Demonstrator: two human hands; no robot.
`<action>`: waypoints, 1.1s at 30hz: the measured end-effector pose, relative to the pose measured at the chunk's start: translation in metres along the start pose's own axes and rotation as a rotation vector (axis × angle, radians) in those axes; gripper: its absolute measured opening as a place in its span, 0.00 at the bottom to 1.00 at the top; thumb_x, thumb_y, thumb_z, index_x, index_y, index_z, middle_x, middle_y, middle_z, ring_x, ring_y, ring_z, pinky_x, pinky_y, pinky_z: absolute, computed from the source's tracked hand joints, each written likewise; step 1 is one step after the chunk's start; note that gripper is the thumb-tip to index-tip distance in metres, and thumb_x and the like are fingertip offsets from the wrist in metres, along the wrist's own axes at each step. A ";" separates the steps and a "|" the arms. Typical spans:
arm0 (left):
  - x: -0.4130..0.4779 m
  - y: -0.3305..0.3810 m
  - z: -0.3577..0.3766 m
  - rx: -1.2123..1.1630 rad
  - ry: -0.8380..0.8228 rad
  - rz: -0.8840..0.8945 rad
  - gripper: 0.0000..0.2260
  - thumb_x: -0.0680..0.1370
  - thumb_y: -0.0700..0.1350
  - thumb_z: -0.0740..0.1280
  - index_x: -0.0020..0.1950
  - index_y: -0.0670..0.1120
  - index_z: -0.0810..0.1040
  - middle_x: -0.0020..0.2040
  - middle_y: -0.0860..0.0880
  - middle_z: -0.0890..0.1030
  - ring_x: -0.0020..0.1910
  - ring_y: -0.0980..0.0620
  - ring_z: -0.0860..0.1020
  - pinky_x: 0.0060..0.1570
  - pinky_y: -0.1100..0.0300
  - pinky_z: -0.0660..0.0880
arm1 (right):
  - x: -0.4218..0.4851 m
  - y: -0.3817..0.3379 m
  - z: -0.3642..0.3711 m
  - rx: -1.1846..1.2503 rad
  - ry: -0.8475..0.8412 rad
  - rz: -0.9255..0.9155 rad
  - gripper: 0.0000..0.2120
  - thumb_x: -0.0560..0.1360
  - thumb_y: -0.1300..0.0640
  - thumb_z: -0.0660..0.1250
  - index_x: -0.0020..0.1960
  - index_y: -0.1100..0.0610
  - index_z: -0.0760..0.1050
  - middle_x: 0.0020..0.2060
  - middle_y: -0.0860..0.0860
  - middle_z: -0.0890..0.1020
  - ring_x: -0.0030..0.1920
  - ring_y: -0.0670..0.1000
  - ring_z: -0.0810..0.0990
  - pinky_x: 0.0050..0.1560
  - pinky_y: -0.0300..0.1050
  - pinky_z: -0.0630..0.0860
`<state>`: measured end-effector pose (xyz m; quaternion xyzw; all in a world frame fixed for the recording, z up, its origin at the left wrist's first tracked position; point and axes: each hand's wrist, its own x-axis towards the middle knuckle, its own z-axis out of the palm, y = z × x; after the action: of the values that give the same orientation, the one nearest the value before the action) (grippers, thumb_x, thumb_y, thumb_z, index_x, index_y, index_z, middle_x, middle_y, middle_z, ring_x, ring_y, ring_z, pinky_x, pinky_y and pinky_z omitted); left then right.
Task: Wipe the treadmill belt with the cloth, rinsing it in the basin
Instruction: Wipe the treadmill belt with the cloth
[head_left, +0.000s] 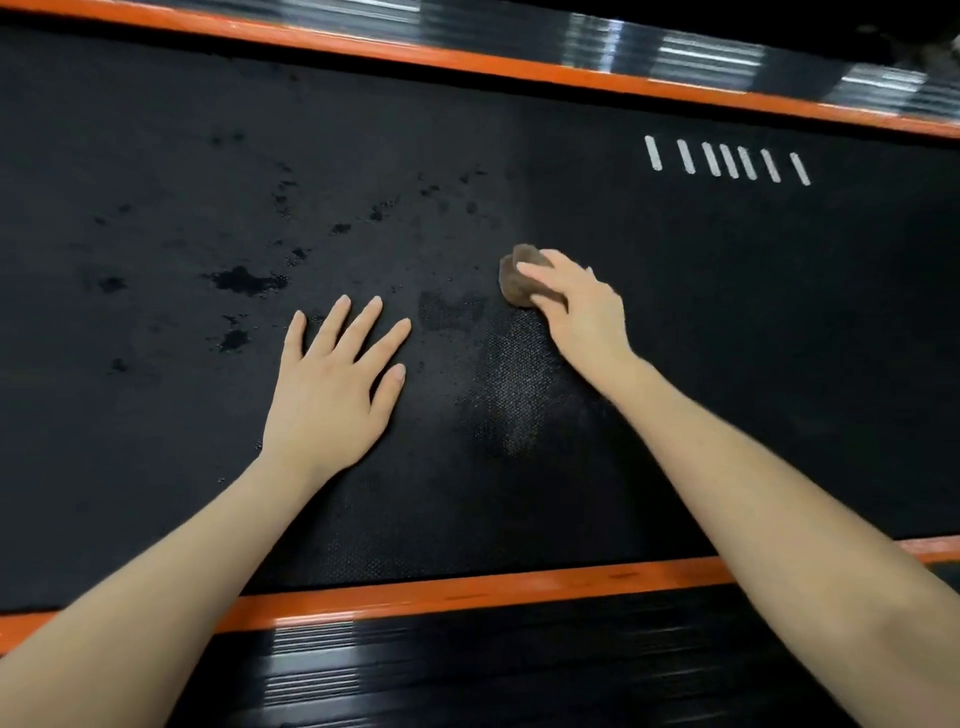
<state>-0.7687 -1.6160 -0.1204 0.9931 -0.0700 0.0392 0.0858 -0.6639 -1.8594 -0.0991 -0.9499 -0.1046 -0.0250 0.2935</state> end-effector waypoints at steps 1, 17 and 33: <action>0.000 0.000 0.000 -0.002 0.003 -0.001 0.23 0.81 0.56 0.47 0.73 0.52 0.66 0.74 0.46 0.65 0.75 0.43 0.59 0.72 0.40 0.51 | -0.009 -0.006 0.004 0.026 0.005 0.009 0.17 0.76 0.63 0.64 0.63 0.51 0.76 0.69 0.52 0.71 0.70 0.53 0.67 0.74 0.55 0.54; 0.037 -0.007 -0.022 -0.095 0.060 -0.073 0.25 0.77 0.58 0.51 0.67 0.47 0.75 0.70 0.42 0.71 0.71 0.38 0.65 0.69 0.38 0.54 | -0.004 0.029 -0.024 0.012 -0.009 0.011 0.19 0.78 0.66 0.62 0.66 0.52 0.74 0.71 0.51 0.68 0.73 0.53 0.61 0.74 0.46 0.50; 0.135 -0.022 0.011 0.030 0.046 -0.194 0.28 0.78 0.60 0.43 0.74 0.52 0.64 0.75 0.45 0.64 0.75 0.39 0.57 0.71 0.37 0.50 | 0.178 0.010 0.014 -0.076 -0.009 0.001 0.18 0.80 0.54 0.59 0.70 0.48 0.68 0.73 0.51 0.65 0.74 0.54 0.58 0.74 0.53 0.48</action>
<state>-0.6315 -1.6143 -0.1230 0.9952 0.0291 0.0546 0.0757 -0.4876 -1.8263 -0.0970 -0.9606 -0.1043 -0.0244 0.2565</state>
